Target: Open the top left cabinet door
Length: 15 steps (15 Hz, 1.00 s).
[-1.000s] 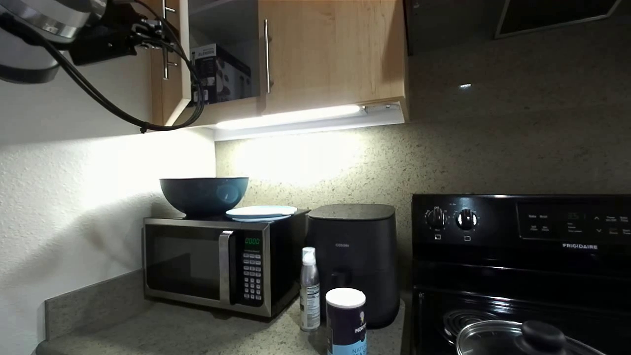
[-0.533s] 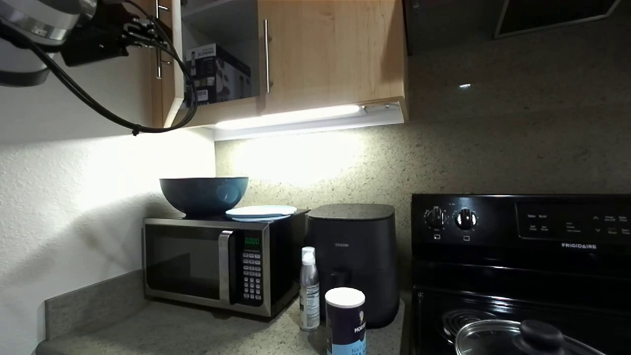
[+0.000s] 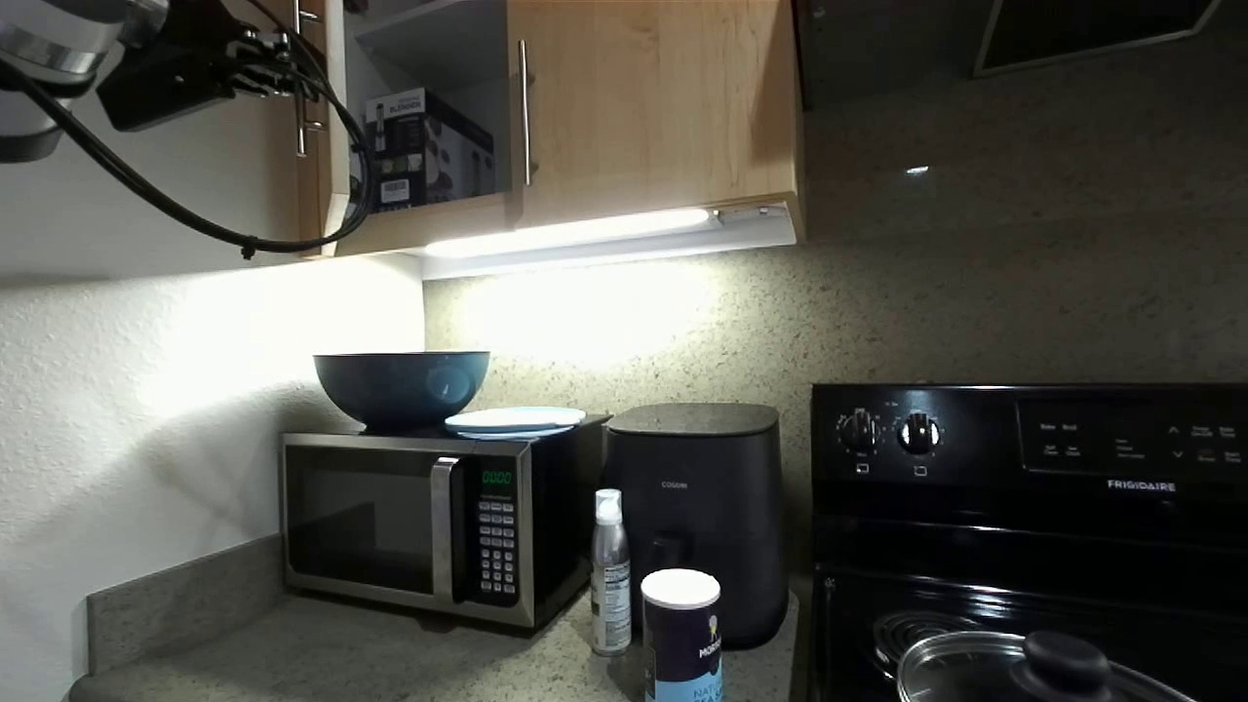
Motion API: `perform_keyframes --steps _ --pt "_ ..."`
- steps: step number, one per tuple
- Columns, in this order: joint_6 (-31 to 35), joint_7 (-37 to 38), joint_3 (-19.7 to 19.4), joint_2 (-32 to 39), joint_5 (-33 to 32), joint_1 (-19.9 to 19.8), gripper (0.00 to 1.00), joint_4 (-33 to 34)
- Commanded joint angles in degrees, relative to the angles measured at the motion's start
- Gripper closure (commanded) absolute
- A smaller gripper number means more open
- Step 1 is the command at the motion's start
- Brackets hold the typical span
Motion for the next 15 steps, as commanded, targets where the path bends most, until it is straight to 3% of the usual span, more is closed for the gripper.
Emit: perform_keyframes --steps 1,11,12,15 --pt "-1.7 -2.9 6.1 2.3 2.1 2.0 0.93 4.5" --pt "-12.8 1.4 10.6 -3.4 1.9 -2.1 0.94 9.2" --pt "-15.0 2.2 5.0 -7.8 1.4 -4.1 0.93 5.6" --pt "-15.2 2.3 5.1 -7.8 1.4 -4.1 0.93 5.7"
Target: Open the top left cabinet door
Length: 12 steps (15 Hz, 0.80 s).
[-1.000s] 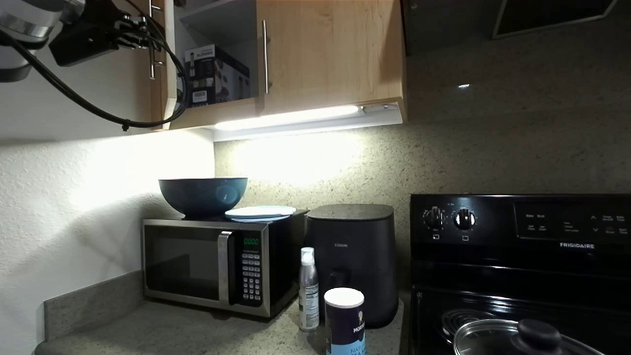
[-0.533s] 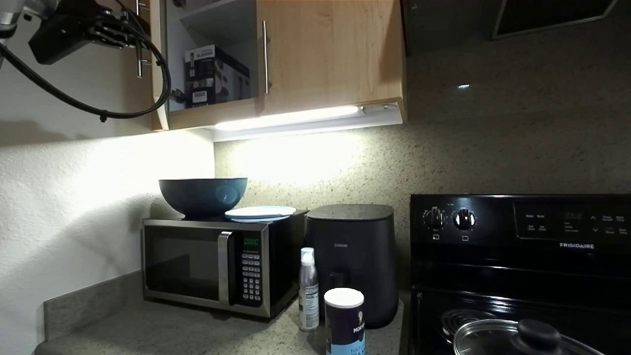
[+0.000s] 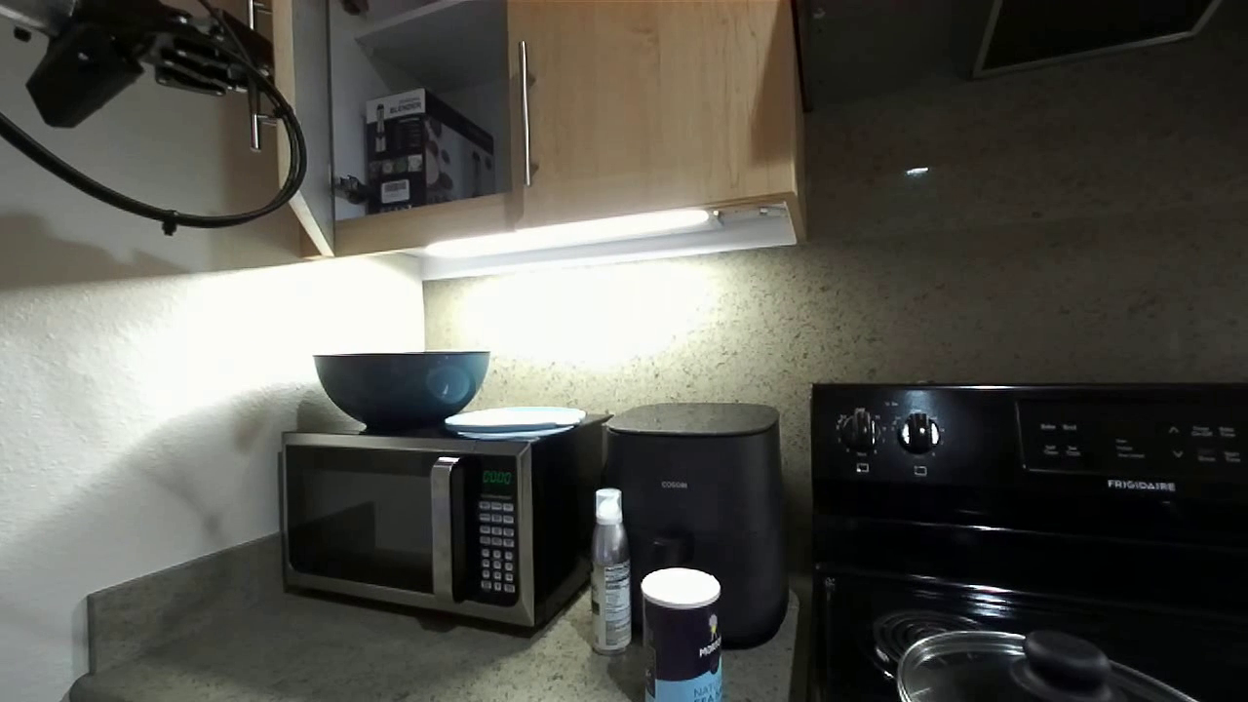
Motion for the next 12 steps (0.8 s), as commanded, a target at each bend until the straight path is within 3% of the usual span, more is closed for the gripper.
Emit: perform_keyframes --steps 1,5,6,8,12 --pt "-0.1 -0.7 0.1 -0.2 0.9 -0.3 0.93 0.1" --pt "0.0 0.2 -1.0 -1.6 1.0 -1.1 0.93 -0.6" --pt "0.3 0.6 -1.3 -2.4 1.0 -1.4 0.67 -1.1" --pt "0.9 1.7 -2.1 -3.6 1.2 -1.9 0.67 -1.7" --pt "-0.3 3.5 -4.2 -6.0 1.3 -3.4 0.43 -1.1"
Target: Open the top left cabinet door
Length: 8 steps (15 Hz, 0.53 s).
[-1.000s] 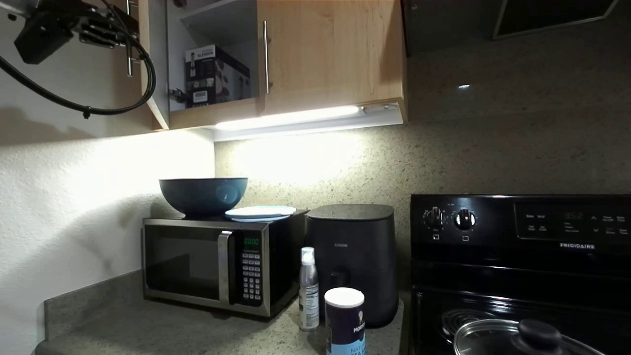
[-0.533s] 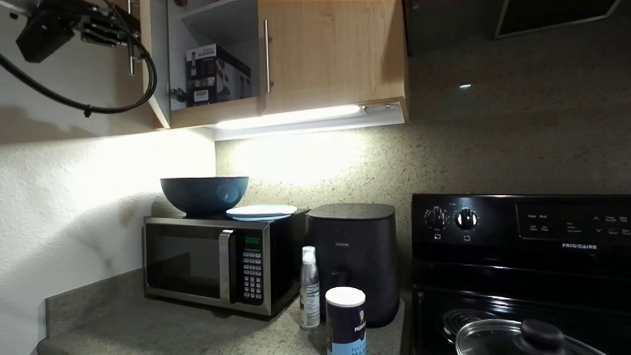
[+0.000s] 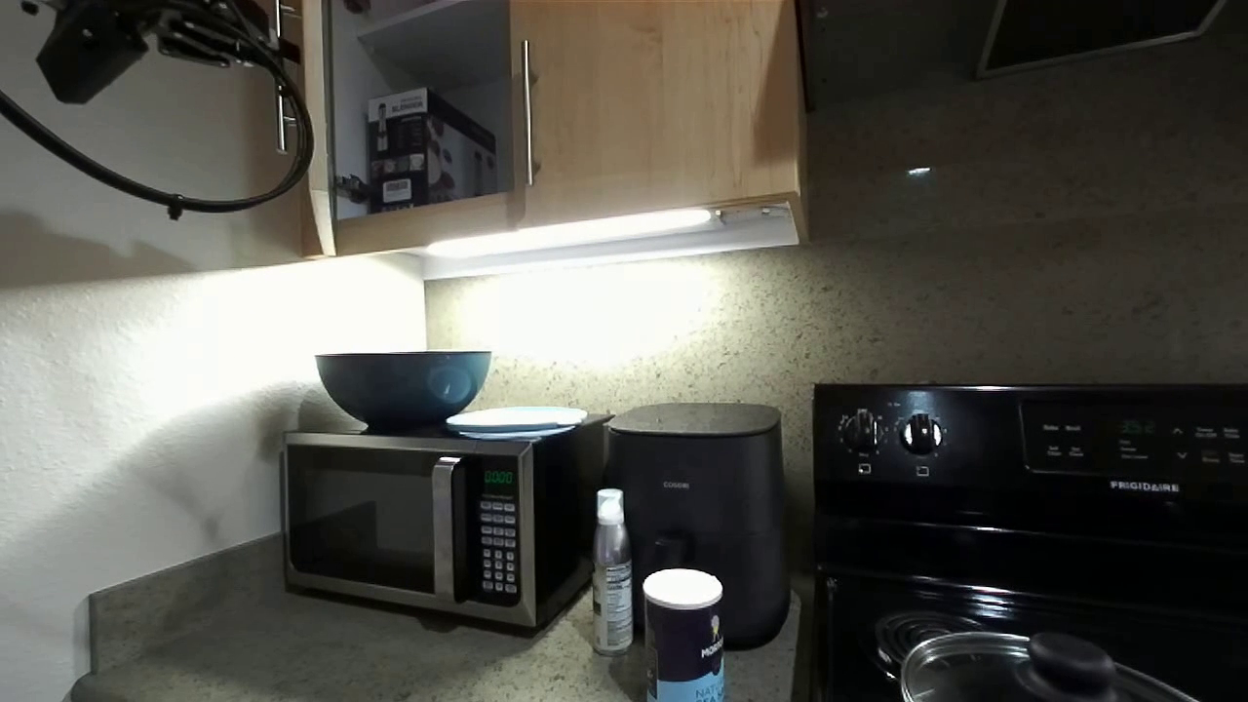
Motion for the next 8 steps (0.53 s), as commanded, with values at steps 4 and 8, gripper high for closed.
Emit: perform_keyframes --steps 4,8 --pt "-0.1 2.3 -2.9 -5.4 1.3 -3.4 0.17 -0.9" --pt "-1.0 3.7 -3.9 -6.3 1.7 -4.7 0.00 -0.2"
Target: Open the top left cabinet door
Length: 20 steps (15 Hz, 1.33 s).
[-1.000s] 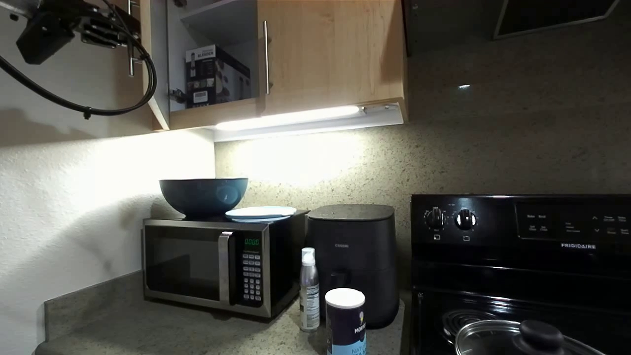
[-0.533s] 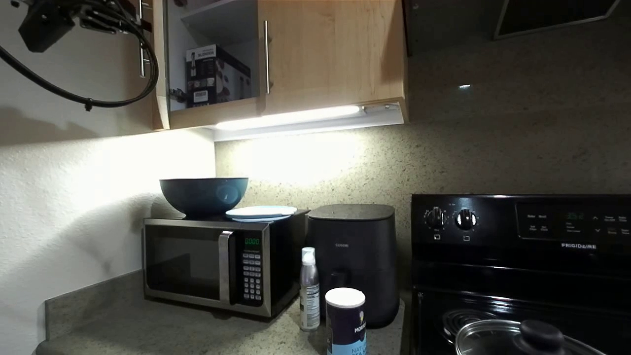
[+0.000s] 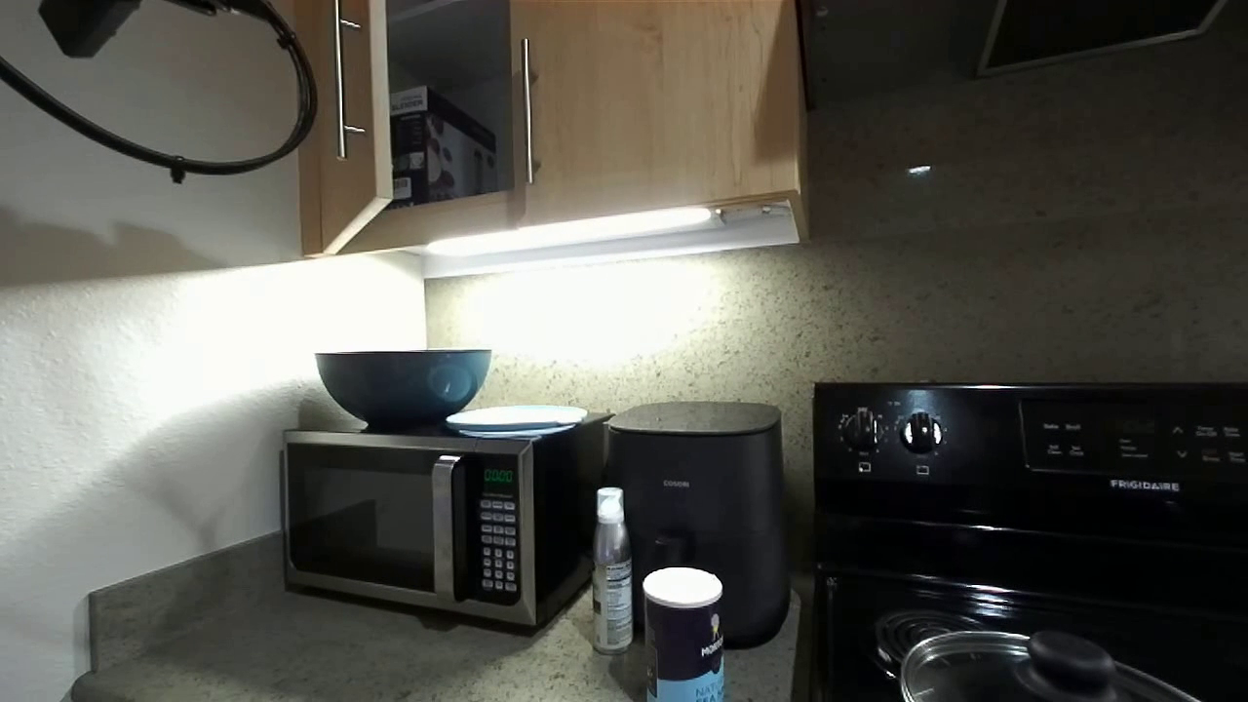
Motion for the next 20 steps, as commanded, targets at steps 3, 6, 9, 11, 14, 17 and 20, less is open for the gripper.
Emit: perform_keyframes --steps 3,6,9,11,14,17,20 --pt "-0.1 -0.2 -0.3 -0.6 0.9 -0.6 0.00 0.0" --pt "-0.1 -0.2 -0.3 -0.6 0.9 -0.6 0.00 0.0" --pt "-0.1 -0.2 -0.3 -0.6 0.9 -0.6 0.00 0.0" --pt "-0.1 -0.2 -0.3 -0.6 0.9 -0.6 0.00 0.0" --pt "-0.1 -0.2 -0.3 -0.6 0.9 -0.6 0.00 0.0" --pt "-0.1 -0.2 -0.3 -0.6 0.9 -0.6 0.00 0.0" --pt "-0.1 -0.2 -0.3 -0.6 0.9 -0.6 0.00 0.0"
